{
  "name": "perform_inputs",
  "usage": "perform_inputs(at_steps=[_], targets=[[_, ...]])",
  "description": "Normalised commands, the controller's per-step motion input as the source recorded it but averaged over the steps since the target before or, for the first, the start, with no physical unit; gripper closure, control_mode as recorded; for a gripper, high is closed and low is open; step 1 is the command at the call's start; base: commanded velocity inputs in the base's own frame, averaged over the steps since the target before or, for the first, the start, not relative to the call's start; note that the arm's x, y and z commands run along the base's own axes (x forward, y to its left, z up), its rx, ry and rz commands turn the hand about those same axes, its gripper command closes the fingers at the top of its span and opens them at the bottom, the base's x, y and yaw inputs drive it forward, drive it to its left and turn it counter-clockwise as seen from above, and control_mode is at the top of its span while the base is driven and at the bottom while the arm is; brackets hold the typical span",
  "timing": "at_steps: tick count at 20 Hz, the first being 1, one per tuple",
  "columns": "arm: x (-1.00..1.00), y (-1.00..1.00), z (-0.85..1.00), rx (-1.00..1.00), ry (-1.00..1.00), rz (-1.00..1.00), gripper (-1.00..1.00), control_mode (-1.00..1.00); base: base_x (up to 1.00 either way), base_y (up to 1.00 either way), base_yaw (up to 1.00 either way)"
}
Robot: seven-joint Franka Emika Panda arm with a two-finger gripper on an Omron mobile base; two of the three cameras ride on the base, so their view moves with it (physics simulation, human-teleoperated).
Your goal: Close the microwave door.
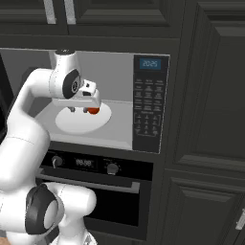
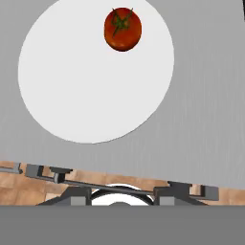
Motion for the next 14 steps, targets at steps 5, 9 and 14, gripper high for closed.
perform_inputs(at_steps=[5, 9, 14], targets=[[-0.28, 0.0, 0.0, 0.0, -0.06, 0.0, -1.0, -1.0, 0.0, 0.0, 0.0], [-0.65, 0.0, 0.0, 0.0, -0.08, -0.01, -1.0, -1.0, 0.0, 0.0, 0.0], [-0.56, 0.0, 0.0, 0.0, -0.04, -0.01, -1.0, -1.0, 0.0, 0.0, 0.0]])
